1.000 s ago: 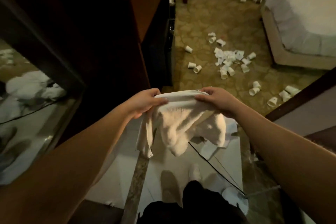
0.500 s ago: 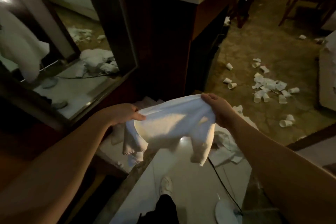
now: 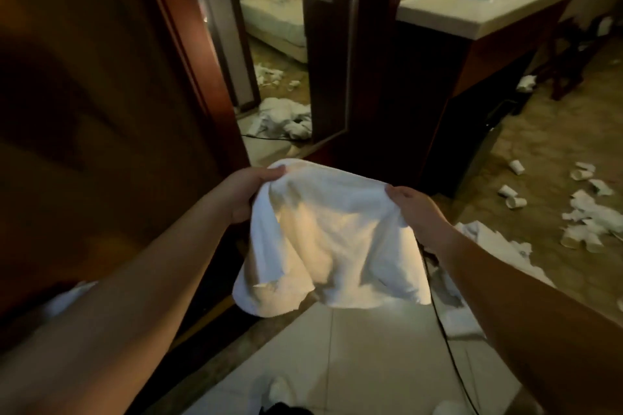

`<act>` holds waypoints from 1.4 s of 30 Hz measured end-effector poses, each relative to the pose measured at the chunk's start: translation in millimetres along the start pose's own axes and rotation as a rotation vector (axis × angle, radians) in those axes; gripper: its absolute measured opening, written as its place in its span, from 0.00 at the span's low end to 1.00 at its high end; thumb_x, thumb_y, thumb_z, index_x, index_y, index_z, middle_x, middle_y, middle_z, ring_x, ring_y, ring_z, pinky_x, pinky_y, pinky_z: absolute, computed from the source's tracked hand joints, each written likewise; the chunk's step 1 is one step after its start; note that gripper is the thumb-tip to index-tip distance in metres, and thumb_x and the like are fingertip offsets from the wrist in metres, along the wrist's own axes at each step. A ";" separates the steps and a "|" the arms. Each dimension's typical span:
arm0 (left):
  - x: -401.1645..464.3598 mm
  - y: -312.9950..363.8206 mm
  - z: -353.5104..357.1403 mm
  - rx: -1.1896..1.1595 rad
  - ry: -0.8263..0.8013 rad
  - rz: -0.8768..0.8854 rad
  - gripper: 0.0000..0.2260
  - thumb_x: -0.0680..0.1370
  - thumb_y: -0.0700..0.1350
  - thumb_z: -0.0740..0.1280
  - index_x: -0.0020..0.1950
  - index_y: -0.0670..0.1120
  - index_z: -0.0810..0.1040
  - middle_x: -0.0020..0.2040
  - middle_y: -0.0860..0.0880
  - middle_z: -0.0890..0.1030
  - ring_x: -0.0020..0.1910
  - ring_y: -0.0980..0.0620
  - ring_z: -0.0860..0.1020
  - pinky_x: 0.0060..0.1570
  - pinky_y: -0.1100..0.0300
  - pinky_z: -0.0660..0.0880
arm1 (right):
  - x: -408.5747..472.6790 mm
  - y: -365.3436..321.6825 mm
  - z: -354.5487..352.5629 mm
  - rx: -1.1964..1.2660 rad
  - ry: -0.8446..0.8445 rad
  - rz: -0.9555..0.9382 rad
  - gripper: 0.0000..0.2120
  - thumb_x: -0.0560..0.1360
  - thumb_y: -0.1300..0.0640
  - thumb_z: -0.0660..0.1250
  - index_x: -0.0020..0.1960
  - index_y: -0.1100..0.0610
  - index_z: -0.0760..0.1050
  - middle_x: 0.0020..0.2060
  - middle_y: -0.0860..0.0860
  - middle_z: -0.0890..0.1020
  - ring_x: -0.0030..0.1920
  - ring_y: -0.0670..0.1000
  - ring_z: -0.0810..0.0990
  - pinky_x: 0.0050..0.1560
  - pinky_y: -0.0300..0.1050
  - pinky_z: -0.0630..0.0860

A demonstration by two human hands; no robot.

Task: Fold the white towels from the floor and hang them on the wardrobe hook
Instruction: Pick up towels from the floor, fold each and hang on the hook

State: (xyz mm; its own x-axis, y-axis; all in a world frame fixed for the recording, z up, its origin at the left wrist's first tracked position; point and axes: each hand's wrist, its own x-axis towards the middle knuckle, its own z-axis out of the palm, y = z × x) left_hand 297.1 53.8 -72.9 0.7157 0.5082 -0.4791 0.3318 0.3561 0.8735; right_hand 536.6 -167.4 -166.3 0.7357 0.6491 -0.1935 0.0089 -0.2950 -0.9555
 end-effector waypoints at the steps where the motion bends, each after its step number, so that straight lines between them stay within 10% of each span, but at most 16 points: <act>1: -12.3 3.4 -2.4 -0.027 0.035 -0.001 0.13 0.79 0.47 0.68 0.58 0.39 0.80 0.49 0.40 0.86 0.45 0.44 0.86 0.41 0.55 0.81 | -5.9 -5.4 12.7 -0.029 -0.010 -0.019 0.11 0.78 0.40 0.68 0.45 0.45 0.83 0.45 0.50 0.86 0.45 0.52 0.84 0.44 0.46 0.77; 7: -71.8 3.4 -27.8 -0.095 0.207 0.009 0.13 0.80 0.47 0.69 0.57 0.39 0.81 0.43 0.41 0.86 0.40 0.45 0.86 0.40 0.55 0.79 | -66.0 -57.9 102.0 -0.260 -0.130 -0.203 0.08 0.80 0.41 0.63 0.44 0.36 0.76 0.40 0.29 0.80 0.43 0.34 0.79 0.42 0.38 0.71; 11: -106.3 -8.3 -49.9 -0.066 0.300 -0.067 0.17 0.79 0.50 0.70 0.59 0.39 0.77 0.52 0.38 0.83 0.51 0.41 0.82 0.48 0.49 0.78 | -127.6 -86.1 165.1 -0.416 -0.421 -0.293 0.10 0.69 0.27 0.59 0.46 0.28 0.73 0.42 0.30 0.80 0.45 0.34 0.79 0.45 0.40 0.71; 15: -148.2 -28.9 -88.8 -0.078 0.373 -0.126 0.17 0.78 0.53 0.71 0.55 0.40 0.72 0.54 0.38 0.79 0.53 0.38 0.79 0.56 0.43 0.77 | -185.7 -92.0 219.1 -0.582 -0.523 -0.452 0.13 0.75 0.33 0.65 0.42 0.42 0.72 0.37 0.43 0.77 0.37 0.35 0.74 0.36 0.44 0.65; 22: -223.0 -54.7 -161.2 -0.166 0.328 -0.003 0.17 0.82 0.54 0.64 0.53 0.40 0.76 0.48 0.39 0.82 0.51 0.41 0.83 0.54 0.48 0.80 | -261.4 -131.5 288.2 -0.417 -0.376 -0.486 0.10 0.78 0.34 0.59 0.44 0.38 0.72 0.36 0.35 0.77 0.36 0.36 0.75 0.36 0.43 0.67; 26: -265.1 -86.1 -199.3 -0.221 0.081 0.205 0.32 0.77 0.69 0.60 0.67 0.45 0.78 0.54 0.43 0.83 0.50 0.44 0.83 0.49 0.53 0.80 | -283.8 -173.4 332.5 -0.139 -0.278 -0.455 0.12 0.77 0.37 0.62 0.47 0.44 0.76 0.39 0.42 0.81 0.40 0.42 0.80 0.41 0.45 0.75; 30: -300.5 -105.7 -218.6 0.003 0.100 0.300 0.30 0.64 0.77 0.66 0.57 0.60 0.83 0.54 0.51 0.85 0.51 0.50 0.84 0.47 0.56 0.79 | -290.8 -193.0 370.4 0.157 -0.398 -0.251 0.11 0.83 0.51 0.64 0.60 0.57 0.76 0.57 0.60 0.80 0.57 0.60 0.82 0.55 0.52 0.81; 34: -323.3 -125.6 -228.0 0.183 0.265 0.357 0.21 0.67 0.64 0.76 0.56 0.68 0.73 0.48 0.63 0.83 0.47 0.63 0.83 0.39 0.65 0.77 | -308.1 -199.9 401.1 0.276 -0.446 -0.163 0.14 0.82 0.55 0.65 0.67 0.58 0.73 0.62 0.58 0.78 0.60 0.56 0.80 0.56 0.49 0.81; 38: -331.8 -140.8 -232.8 0.367 0.562 0.423 0.14 0.79 0.47 0.67 0.63 0.58 0.73 0.47 0.59 0.79 0.46 0.60 0.78 0.37 0.64 0.73 | -323.9 -213.6 418.4 0.301 -0.444 -0.174 0.12 0.83 0.57 0.64 0.65 0.58 0.74 0.60 0.58 0.79 0.56 0.54 0.81 0.43 0.38 0.79; 42: -340.5 -147.1 -244.0 0.405 0.722 0.426 0.04 0.80 0.44 0.63 0.49 0.52 0.76 0.44 0.51 0.80 0.42 0.52 0.79 0.36 0.60 0.74 | -328.9 -224.2 421.6 0.344 -0.419 -0.174 0.16 0.83 0.57 0.63 0.70 0.59 0.71 0.62 0.59 0.78 0.56 0.54 0.81 0.42 0.39 0.79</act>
State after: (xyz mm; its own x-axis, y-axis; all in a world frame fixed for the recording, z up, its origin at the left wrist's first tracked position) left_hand -145.4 19.7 -59.3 0.3160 0.9462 0.0700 0.4153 -0.2043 0.8865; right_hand 7.1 -19.2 17.6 0.4109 0.9111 -0.0313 -0.1665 0.0413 -0.9852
